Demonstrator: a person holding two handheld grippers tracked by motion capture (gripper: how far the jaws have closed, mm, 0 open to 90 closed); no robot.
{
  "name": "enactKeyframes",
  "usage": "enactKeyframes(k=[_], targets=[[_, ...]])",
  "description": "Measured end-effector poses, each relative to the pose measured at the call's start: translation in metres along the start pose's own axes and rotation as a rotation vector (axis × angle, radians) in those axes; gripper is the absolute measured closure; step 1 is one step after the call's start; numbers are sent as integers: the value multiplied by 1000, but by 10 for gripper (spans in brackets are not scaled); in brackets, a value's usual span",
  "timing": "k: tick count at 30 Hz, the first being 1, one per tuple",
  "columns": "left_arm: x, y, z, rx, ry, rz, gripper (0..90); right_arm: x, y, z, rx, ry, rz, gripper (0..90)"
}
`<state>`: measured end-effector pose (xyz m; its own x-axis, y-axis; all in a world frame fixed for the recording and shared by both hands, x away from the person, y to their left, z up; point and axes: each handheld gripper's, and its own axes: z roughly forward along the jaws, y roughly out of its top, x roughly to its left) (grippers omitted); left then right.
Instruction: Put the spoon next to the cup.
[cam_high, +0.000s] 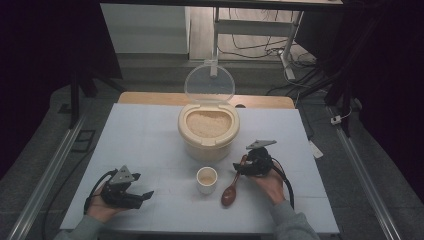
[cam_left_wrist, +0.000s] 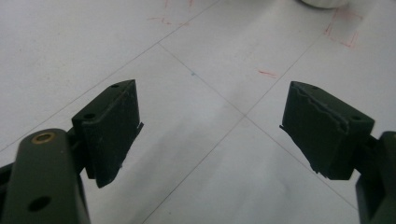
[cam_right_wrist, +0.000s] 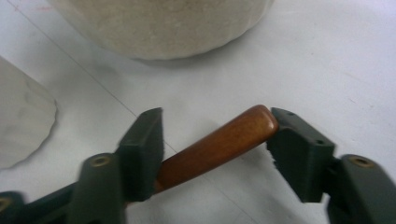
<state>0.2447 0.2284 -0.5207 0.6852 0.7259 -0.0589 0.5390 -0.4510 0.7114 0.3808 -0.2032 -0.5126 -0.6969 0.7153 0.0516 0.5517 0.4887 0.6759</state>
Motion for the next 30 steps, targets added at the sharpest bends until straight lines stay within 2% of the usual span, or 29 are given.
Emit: enactKeyframes(k=[3,6,11,13,18,23,25,30], targets=[[0,0,0,-2,-1,-5,190,-1,0,-2,-13,-17,11,322],[0,0,0,-4,0,-6,190,-4,-1,-8,-52,-30,35,304],[0,0,-2,-8,1,-6,190,-9,-7,-33,-129,-30,58,315],[0,0,-2,-9,0,-7,190,-10,-13,-46,-167,-14,48,332],[1,-1,-1,-9,4,-12,189,-8,-33,-72,-206,24,-9,357],[1,-1,-2,-15,9,-15,190,-9,-50,-87,-239,36,-60,372],[1,-1,-3,-19,17,-13,190,-11,-56,-93,-237,43,-74,372],[2,-1,-4,-36,29,-20,191,-17,-73,-102,-254,57,-74,375]])
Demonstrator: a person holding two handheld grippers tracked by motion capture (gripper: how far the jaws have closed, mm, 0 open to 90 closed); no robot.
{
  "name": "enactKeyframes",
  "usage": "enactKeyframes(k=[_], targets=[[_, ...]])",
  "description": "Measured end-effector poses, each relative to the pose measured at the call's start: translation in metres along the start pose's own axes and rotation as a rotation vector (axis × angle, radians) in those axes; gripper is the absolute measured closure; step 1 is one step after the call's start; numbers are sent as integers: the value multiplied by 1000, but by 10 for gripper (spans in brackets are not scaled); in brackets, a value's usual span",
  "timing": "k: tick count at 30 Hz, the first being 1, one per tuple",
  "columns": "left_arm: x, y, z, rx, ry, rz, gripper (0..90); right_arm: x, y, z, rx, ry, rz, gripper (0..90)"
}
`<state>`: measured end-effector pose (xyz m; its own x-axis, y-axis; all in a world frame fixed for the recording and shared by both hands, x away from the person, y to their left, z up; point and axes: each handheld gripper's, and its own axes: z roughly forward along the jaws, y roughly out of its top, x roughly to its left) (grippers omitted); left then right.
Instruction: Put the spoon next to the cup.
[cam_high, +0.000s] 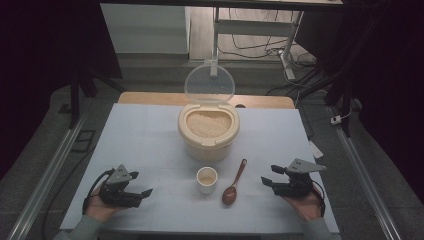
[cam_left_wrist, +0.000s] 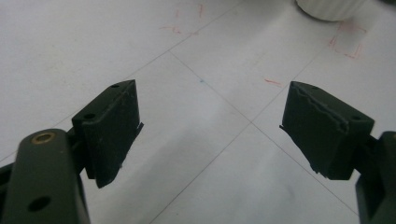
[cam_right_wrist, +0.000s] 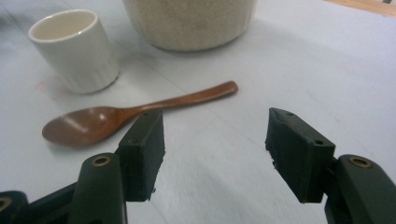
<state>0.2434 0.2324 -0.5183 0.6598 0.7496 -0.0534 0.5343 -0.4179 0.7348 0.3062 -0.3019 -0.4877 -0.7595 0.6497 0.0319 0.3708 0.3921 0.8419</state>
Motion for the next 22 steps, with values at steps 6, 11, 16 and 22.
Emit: enactKeyframes(k=[6,11,16,22], targets=[[1,0,-1,-11,11,-8,191,-1,-7,-8,-11,3,-10,376],[1,0,-1,-14,12,-9,190,-2,-8,-7,1,-2,-15,378],[1,0,-1,-13,12,-8,190,-1,-9,-6,4,-2,-23,380],[1,0,-2,-14,15,-2,189,-1,-8,-7,-3,0,-26,380]])
